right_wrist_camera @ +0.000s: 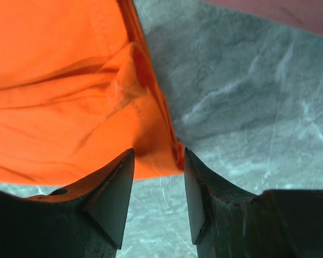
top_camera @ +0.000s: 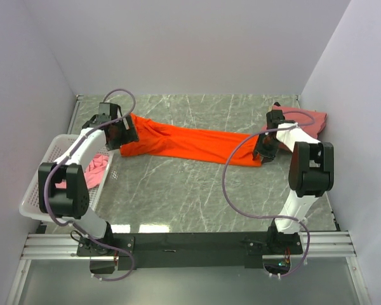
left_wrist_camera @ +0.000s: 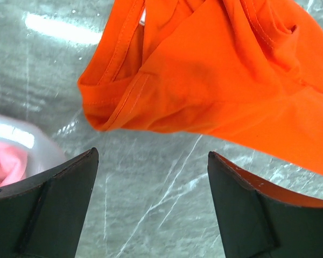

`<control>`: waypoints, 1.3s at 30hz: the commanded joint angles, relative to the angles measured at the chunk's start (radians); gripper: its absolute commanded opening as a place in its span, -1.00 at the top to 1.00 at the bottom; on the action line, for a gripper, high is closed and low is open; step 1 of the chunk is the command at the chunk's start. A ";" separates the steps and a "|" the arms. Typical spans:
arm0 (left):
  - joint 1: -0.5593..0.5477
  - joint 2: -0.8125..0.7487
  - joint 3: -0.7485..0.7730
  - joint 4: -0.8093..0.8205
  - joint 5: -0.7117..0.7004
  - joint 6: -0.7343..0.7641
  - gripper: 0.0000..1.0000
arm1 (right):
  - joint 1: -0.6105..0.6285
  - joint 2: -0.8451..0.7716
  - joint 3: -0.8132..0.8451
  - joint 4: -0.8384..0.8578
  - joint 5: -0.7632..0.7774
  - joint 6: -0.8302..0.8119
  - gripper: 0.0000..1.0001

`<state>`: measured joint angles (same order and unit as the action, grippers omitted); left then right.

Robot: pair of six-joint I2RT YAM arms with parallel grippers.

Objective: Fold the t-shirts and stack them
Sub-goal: Fold the tshirt

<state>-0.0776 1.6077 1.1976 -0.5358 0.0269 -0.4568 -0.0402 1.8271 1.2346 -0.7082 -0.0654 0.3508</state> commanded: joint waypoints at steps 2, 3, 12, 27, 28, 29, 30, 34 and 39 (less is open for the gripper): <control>0.001 -0.081 -0.015 0.002 -0.024 0.020 -0.76 | -0.007 0.017 -0.026 0.044 0.018 0.010 0.01; 0.001 -0.083 -0.015 -0.001 -0.024 0.024 -0.77 | -0.006 0.024 -0.036 0.044 0.019 0.008 0.02; 0.002 -0.107 -0.006 -0.016 -0.053 0.036 -0.77 | -0.007 0.011 -0.090 0.018 0.049 0.011 0.92; 0.001 -0.114 -0.179 0.079 -0.035 0.050 -0.65 | -0.024 -0.144 -0.237 -0.057 0.272 0.028 1.00; -0.005 -0.095 -0.184 0.095 -0.018 0.050 -0.64 | -0.026 -0.150 -0.241 -0.054 0.273 0.027 1.00; -0.011 -0.085 -0.181 0.102 -0.012 0.052 -0.62 | -0.026 -0.153 -0.245 -0.054 0.268 0.027 1.00; -0.028 -0.074 -0.175 0.105 -0.013 0.059 -0.61 | -0.029 -0.158 -0.248 -0.051 0.260 0.028 1.00; -0.068 -0.019 -0.126 0.123 -0.024 0.079 -0.61 | -0.030 -0.163 -0.248 -0.051 0.253 0.027 1.00; -0.071 0.058 -0.075 0.154 -0.058 0.102 -0.54 | -0.030 -0.170 -0.262 -0.040 0.242 0.027 1.00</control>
<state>-0.1505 1.6325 1.0576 -0.4408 -0.0105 -0.3889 -0.0597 1.6836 0.9985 -0.7311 0.1425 0.3763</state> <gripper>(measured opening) 0.775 0.020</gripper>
